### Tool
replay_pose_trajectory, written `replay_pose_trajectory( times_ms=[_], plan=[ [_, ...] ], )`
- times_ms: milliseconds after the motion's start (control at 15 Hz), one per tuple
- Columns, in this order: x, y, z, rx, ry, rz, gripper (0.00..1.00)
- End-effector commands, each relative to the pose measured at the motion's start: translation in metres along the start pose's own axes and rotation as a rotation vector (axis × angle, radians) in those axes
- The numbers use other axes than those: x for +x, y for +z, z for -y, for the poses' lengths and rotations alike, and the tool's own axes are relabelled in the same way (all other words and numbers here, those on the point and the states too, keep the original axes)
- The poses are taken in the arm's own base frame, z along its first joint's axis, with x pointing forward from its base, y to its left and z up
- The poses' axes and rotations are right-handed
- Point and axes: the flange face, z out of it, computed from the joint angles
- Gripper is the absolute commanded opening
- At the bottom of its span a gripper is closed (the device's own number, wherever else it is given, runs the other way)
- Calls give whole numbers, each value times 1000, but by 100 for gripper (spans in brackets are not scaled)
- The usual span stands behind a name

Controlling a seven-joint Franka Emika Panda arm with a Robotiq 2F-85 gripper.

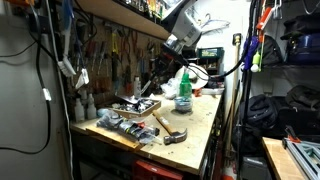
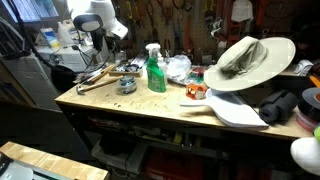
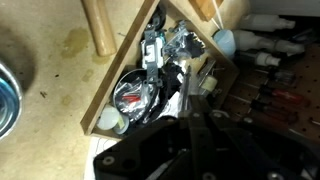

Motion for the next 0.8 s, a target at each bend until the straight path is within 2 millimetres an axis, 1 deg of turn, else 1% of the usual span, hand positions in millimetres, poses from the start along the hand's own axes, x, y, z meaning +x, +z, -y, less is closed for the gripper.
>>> replay_pose_trajectory(
  times_ms=[0, 267, 467, 733],
  plan=[
    [-3, 33, 9, 70, 15, 6, 0],
    [-7, 68, 18, 86, 35, -18, 0],
    [-9, 93, 26, 86, 39, -69, 0],
    [-18, 126, 32, 82, 32, -100, 0]
  ],
)
